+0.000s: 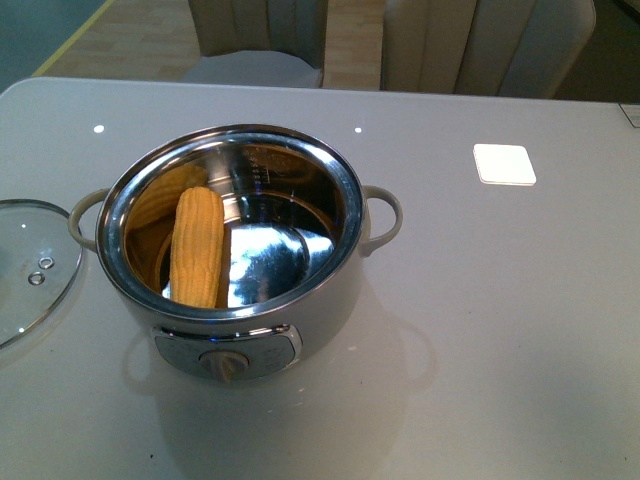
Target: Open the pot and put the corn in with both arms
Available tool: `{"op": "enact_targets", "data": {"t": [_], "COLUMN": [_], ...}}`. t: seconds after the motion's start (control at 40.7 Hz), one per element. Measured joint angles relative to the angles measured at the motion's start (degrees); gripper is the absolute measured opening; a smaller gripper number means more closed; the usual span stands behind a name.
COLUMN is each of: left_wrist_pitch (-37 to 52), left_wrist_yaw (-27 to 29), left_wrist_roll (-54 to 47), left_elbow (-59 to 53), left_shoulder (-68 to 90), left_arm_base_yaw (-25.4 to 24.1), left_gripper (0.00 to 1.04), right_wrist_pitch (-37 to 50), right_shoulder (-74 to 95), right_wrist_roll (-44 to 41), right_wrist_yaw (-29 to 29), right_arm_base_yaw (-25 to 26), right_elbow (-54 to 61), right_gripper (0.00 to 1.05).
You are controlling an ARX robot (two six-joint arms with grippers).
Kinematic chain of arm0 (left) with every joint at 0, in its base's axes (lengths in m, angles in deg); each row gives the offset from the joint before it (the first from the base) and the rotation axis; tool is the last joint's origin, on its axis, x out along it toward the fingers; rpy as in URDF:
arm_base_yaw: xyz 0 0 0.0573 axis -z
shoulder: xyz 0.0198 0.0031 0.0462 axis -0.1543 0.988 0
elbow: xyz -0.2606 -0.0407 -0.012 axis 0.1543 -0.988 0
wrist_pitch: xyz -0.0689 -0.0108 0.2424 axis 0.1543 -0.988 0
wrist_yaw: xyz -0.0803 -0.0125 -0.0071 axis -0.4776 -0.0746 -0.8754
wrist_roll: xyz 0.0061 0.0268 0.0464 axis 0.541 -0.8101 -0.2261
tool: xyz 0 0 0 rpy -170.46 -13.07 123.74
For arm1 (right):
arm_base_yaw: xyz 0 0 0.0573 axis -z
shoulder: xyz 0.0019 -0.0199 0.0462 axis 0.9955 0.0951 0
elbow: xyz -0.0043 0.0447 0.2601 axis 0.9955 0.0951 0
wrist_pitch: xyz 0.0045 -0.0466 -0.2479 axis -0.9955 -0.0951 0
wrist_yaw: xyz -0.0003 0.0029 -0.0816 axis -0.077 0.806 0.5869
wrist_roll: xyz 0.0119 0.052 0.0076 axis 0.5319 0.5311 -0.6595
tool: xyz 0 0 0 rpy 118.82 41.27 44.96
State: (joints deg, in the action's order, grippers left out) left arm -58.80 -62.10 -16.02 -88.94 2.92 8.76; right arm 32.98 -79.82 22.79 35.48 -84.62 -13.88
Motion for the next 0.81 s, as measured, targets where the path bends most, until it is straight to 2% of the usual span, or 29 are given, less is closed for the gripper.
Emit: {"op": "enact_targets", "data": {"t": [0.049, 0.197, 0.418, 0.811], "left_wrist_pitch": [0.0, 0.0, 0.0, 0.0], "left_wrist_yaw": [0.0, 0.0, 0.0, 0.0], "left_wrist_roll": [0.0, 0.0, 0.0, 0.0], "left_elbow": [0.0, 0.0, 0.0, 0.0], "left_shoulder": [0.0, 0.0, 0.0, 0.0], "left_arm_base_yaw": [0.0, 0.0, 0.0, 0.0], "left_gripper": [0.98, 0.98, 0.98, 0.98], "right_wrist_pitch": [0.0, 0.0, 0.0, 0.0], "right_shoulder": [0.0, -0.02, -0.02, -0.02], "right_wrist_roll": [0.0, 0.0, 0.0, 0.0], "right_wrist_yaw": [0.0, 0.0, 0.0, 0.0], "right_arm_base_yaw": [0.0, 0.0, 0.0, 0.0], "right_elbow": [0.0, 0.0, 0.0, 0.0], "right_gripper": [0.29, 0.6, 0.96, 0.96]}}
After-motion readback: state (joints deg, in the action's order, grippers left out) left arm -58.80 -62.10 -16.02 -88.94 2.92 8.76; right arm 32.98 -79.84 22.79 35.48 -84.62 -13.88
